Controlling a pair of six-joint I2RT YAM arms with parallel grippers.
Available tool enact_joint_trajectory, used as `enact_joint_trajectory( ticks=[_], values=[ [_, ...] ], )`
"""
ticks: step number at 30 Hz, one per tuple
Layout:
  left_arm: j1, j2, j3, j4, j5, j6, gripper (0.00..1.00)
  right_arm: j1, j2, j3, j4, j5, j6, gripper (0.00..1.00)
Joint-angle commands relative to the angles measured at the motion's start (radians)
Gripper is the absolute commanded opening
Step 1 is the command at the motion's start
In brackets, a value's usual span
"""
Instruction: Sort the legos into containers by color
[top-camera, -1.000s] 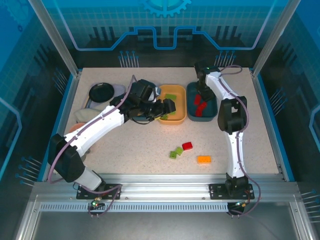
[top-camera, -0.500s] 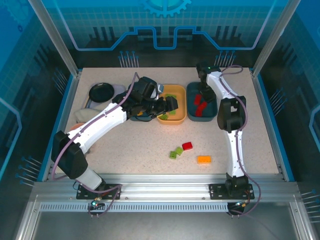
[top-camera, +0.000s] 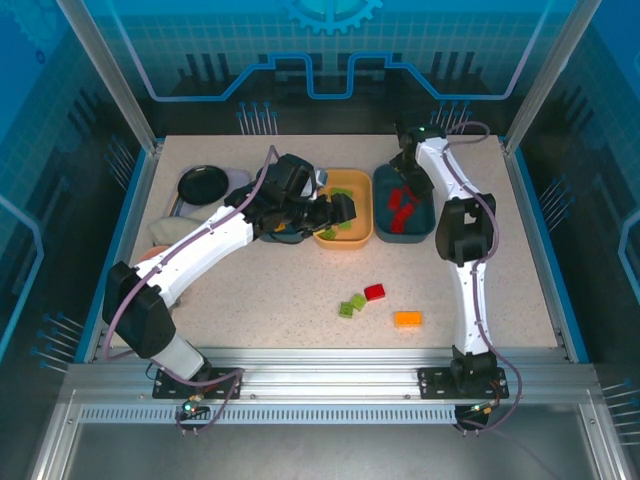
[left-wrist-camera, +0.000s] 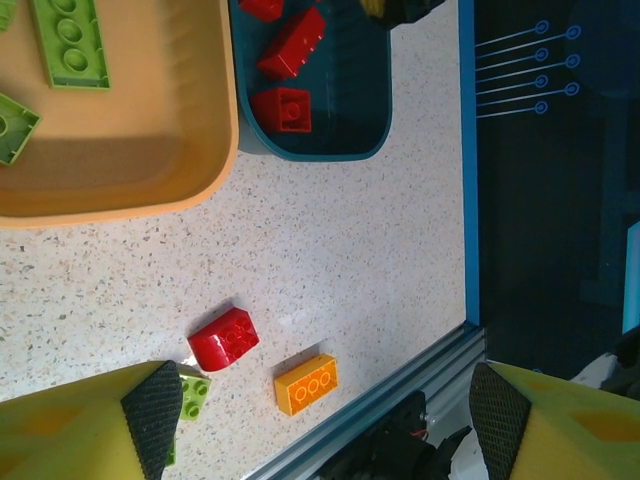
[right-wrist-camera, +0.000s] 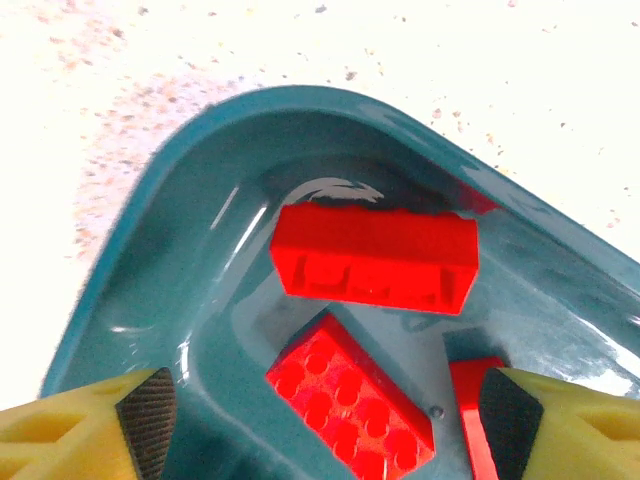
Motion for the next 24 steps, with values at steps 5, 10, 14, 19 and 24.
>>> enact_joint_trajectory(
  ticks=[5,10,14,19,24],
  values=[
    [-0.045,0.022,-0.012,-0.061,0.034,0.1,0.77,0.079,-0.377,-0.238,0.042,0.048,-0.134,0.73],
    [-0.127,0.09,0.018,-0.107,0.028,0.182,0.74,0.155,-0.727,-0.667,0.077,0.061,-0.241,0.72],
    [-0.204,0.174,0.063,-0.147,0.017,0.178,0.73,0.182,-1.04,-0.996,0.039,0.016,-0.302,0.74],
    [-0.321,0.309,0.162,-0.193,-0.003,0.176,0.73,0.203,-1.396,-1.209,-0.094,-0.059,-0.366,0.79],
    [-0.446,0.468,0.323,-0.274,-0.105,0.221,0.75,0.202,-1.649,-1.243,-0.204,-0.166,-0.371,0.8]
  ],
)
